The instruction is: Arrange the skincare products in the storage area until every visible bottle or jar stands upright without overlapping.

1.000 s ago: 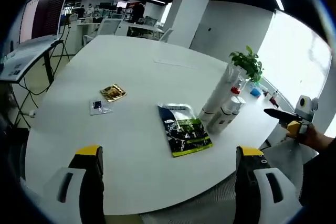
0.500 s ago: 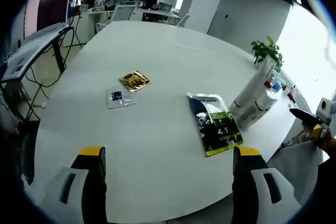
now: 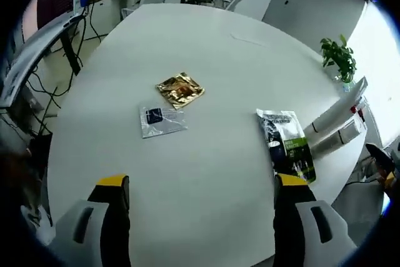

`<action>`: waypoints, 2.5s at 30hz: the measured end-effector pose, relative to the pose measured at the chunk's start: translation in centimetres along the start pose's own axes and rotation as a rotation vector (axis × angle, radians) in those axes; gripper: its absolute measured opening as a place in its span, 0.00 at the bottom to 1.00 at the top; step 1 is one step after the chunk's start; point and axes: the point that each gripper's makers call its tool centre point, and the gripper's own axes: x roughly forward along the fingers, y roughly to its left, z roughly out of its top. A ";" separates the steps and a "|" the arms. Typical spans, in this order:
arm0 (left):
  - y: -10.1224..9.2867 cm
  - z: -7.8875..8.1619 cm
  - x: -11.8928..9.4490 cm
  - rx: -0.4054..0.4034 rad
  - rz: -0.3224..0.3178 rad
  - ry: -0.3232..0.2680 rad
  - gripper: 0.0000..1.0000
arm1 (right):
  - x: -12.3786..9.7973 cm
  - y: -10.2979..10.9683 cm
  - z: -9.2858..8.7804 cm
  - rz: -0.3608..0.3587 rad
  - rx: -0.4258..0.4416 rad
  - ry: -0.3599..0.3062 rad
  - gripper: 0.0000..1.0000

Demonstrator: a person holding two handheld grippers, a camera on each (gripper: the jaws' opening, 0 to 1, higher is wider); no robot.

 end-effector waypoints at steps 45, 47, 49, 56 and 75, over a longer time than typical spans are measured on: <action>4.2 4.9 4.6 -0.019 0.261 0.117 0.61 | 0.0 -0.9 -0.1 -0.018 0.060 -0.003 0.86; 4.2 5.2 4.6 -0.010 0.266 0.105 0.57 | 0.0 -0.8 -0.1 -0.018 0.061 -0.003 0.86; 4.2 5.4 4.8 -0.008 0.268 0.099 0.54 | 0.1 -0.8 -0.1 -0.017 0.061 -0.001 0.86; 4.3 5.6 5.1 -0.035 0.251 0.094 0.48 | -0.1 -1.0 -0.2 -0.019 0.062 -0.002 0.85; 5.1 5.5 5.0 -0.027 0.231 0.088 0.36 | 0.0 -1.1 -0.2 -0.032 0.057 -0.001 0.83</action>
